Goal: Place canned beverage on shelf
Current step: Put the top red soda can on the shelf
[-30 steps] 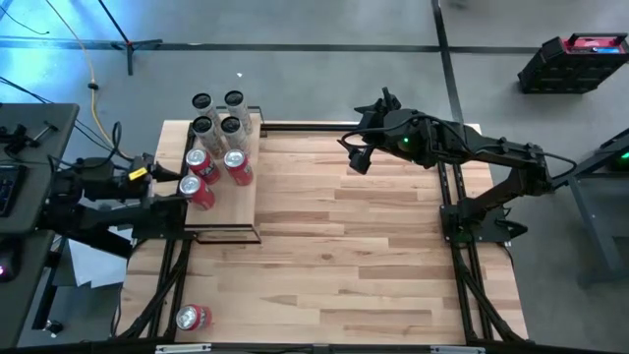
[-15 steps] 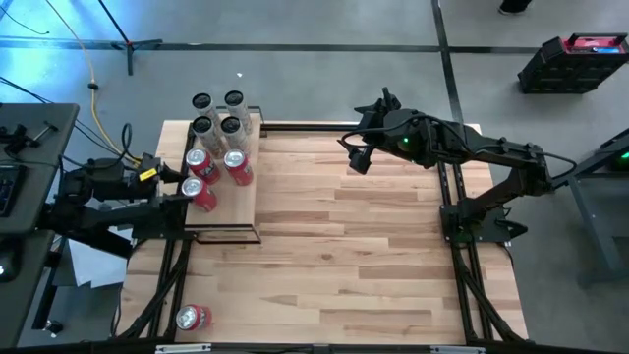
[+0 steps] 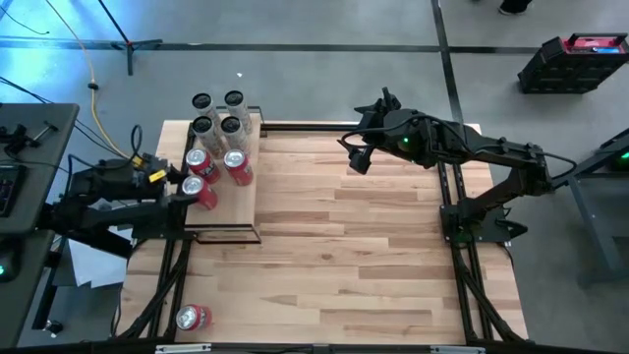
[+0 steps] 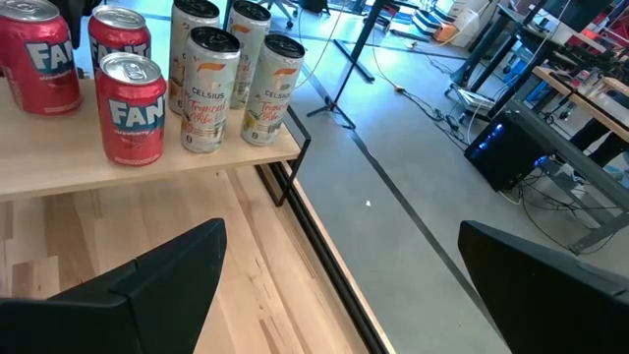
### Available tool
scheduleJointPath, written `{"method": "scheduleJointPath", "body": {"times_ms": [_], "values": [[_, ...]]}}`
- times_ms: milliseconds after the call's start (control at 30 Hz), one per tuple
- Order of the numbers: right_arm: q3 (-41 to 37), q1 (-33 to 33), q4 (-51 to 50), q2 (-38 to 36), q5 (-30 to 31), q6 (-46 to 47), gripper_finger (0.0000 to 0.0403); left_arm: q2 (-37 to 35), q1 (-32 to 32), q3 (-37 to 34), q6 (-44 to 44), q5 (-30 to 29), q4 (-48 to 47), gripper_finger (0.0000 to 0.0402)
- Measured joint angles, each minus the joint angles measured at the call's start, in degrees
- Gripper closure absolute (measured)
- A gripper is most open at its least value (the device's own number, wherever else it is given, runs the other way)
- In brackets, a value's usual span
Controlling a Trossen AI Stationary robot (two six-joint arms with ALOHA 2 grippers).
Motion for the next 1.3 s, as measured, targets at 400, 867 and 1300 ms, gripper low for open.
{"method": "scheduleJointPath", "body": {"times_ms": [400, 867, 1300], "values": [[0.0, 0.0, 0.0, 0.0, 0.0, 0.0, 0.0011, 0.0, 0.0, -3.5, 0.0, 1.2, 3.6, 0.0032], [0.0, 0.0, 0.0, 0.0, 0.0, 0.0, 0.0011, 0.0, 0.0, -3.7, 0.0, 2.3, 4.3, 0.0085], [0.0, 0.0, 0.0, 0.0, 0.0, 0.0, 0.0011, 0.1, 0.0, 0.4, 9.0, 13.4, 1.1, 0.0087]]}}
